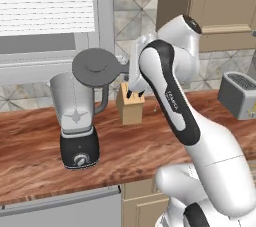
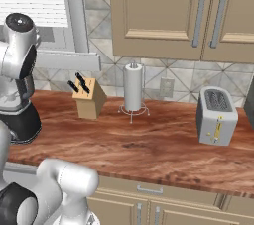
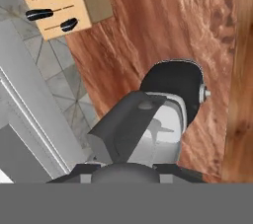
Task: Close the lid blender by securely placing the lid on top.
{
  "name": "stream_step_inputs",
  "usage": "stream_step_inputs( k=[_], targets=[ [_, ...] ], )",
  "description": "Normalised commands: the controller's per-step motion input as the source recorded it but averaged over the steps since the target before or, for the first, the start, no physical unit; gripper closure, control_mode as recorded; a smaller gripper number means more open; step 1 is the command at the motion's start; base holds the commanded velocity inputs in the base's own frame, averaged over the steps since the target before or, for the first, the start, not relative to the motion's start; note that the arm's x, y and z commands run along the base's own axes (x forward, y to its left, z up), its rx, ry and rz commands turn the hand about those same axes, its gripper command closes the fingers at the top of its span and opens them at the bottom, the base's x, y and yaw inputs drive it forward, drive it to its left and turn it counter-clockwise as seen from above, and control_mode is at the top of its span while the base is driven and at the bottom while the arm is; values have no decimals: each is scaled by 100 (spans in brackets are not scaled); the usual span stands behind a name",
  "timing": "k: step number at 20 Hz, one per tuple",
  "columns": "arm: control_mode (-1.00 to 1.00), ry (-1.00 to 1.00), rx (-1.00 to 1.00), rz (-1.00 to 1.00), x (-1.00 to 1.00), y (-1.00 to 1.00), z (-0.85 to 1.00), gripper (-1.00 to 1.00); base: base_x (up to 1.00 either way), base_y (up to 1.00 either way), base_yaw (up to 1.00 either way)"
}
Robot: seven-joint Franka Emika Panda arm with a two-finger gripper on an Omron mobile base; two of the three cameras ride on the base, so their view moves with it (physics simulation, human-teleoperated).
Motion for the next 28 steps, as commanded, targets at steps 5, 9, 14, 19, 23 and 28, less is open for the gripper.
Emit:
stream_step_inputs(
  k=[5, 9, 14, 19, 23, 28],
  targets=[
    [-100, 20, 0, 0, 42, 44, 1, 100, 0, 0, 0],
    [-100, 19, 0, 1, 48, 23, 0, 100, 0, 0, 0],
    [-100, 12, 0, 7, 30, 23, -7, 100, 0, 0, 0],
    [-100, 0, -4, 12, 0, 33, -10, 100, 0, 0, 0],
    [-100, 0, -4, 10, 0, 13, -6, 100, 0, 0, 0],
    [-100, 3, -1, 3, 21, 4, -9, 100, 0, 0, 0]
  ],
)
